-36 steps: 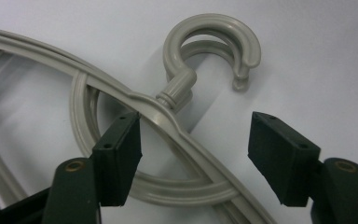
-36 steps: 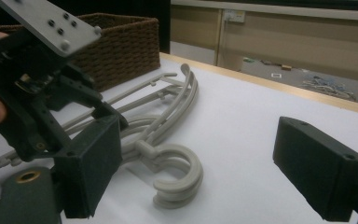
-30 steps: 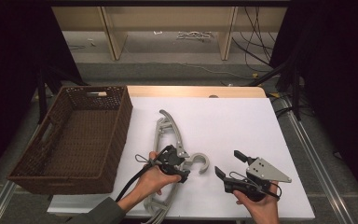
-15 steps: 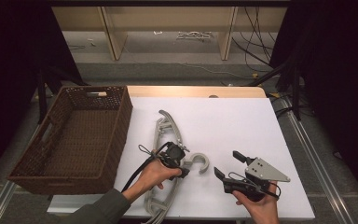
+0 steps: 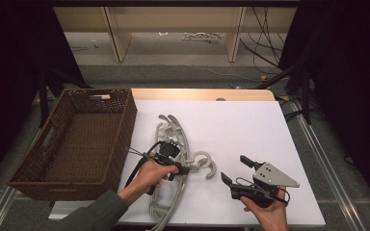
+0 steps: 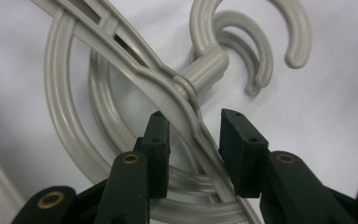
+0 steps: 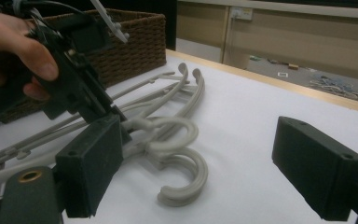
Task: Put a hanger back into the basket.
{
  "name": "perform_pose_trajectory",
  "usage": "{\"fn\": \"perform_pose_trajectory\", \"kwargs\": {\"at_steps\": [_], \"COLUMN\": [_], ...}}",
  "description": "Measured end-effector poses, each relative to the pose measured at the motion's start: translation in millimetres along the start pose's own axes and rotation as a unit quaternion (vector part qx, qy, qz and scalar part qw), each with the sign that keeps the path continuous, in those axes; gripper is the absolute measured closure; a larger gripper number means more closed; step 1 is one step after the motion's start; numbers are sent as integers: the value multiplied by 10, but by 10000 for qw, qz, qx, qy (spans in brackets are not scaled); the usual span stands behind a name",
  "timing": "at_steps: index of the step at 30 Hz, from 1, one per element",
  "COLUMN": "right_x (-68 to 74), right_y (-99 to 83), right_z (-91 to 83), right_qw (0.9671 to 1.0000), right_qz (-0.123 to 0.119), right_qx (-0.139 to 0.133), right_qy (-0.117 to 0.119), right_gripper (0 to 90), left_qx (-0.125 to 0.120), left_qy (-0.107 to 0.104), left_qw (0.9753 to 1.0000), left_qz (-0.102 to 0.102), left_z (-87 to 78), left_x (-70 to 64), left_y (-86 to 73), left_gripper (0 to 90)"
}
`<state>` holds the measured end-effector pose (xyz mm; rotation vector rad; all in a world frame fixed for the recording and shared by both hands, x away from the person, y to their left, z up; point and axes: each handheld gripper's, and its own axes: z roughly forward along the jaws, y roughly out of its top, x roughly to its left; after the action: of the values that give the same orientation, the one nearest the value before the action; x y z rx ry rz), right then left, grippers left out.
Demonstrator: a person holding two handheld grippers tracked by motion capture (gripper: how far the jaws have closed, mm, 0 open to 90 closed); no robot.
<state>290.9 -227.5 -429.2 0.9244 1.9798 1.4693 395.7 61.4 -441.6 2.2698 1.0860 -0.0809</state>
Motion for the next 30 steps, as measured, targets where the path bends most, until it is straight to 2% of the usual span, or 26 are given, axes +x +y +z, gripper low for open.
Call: {"fn": "perform_pose_trajectory", "kwargs": {"at_steps": [1,2,3,4,5,6,7,8,9,10,12,14,15,16,17,18,20,22,23,26,27,28,29,30], "right_x": [0,-1,-1,2,1,2,1,1,0,1,3,5,1,1,7,7,3,4,2,2,1,0,1,0], "right_y": [-3,-3,-3,-4,-6,-8,-8,-8,-8,-9,-14,-18,-7,-7,-17,-21,-21,-22,-23,-23,-25,-27,-29,-26], "right_z": [1,1,1,6,6,7,7,7,12,13,19,30,4,4,30,27,26,28,25,28,31,30,29,27], "right_qw": [10000,10000,10000,10000,10000,10000,10000,10000,10000,10000,10000,10000,9999,9999,10000,10000,10000,10000,9999,10000,10000,9999,9999,9999], "right_qz": [-6,-7,-7,-4,-6,1,6,6,18,11,21,21,-22,-22,23,21,3,-9,-22,-1,-16,-16,-8,-10], "right_qx": [7,4,4,-26,-19,-9,-1,-1,17,18,3,-41,115,115,-14,45,47,76,107,90,86,105,114,126], "right_qy": [1,-1,-1,-19,-5,3,0,0,42,19,65,65,-11,-11,40,29,3,16,31,14,10,22,22,31], "right_gripper": [171,171,171,171,172,172,172,172,172,172,172,172,172,172,172,172,172,172,173,173,173,173,173,173], "left_qx": [-87,-87,-120,-215,-215,-270,-395,-395,-690,-692,-672,-821,-892,-892,-932,-1021,-1056,-1062,-1122,-1173,-1222,-1182,-1222,-1234], "left_qy": [-46,-46,-115,-169,-169,-185,-151,-151,-65,-24,6,49,71,71,104,162,196,361,359,435,430,393,435,389], "left_qw": [9999,9999,9997,9989,9989,9983,9977,9977,9948,9947,9950,9927,9913,9913,9905,9883,9875,9870,9860,9852,9841,9853,9845,9845], "left_qz": [-97,-97,-185,-373,-373,-474,-535,-535,-742,-758,-739,-882,-966,-966,-1001,-1118,-1150,-1148,-1184,-1172,-1219,-1166,-1184,-1182], "left_z": [-75,-75,-121,-189,-189,-234,-340,-340,-439,-507,-536,-633,-721,-721,-771,-817,-838,-883,-899,-970,-989,-1016,-1034,-1054], "left_x": [17,17,41,93,93,109,142,142,161,201,221,287,360,360,397,438,456,493,504,507,502,506,500,500], "left_y": [-11,-11,-18,-46,-46,-67,-107,-107,-149,-179,-193,-253,-306,-306,-331,-369,-392,-449,-463,-485,-485,-486,-487,-491], "left_gripper": [653,655,655,665,669,675,683,694,711,721,729,735,744,746,746,755,771,789,799,810,810,810,809,809]}}
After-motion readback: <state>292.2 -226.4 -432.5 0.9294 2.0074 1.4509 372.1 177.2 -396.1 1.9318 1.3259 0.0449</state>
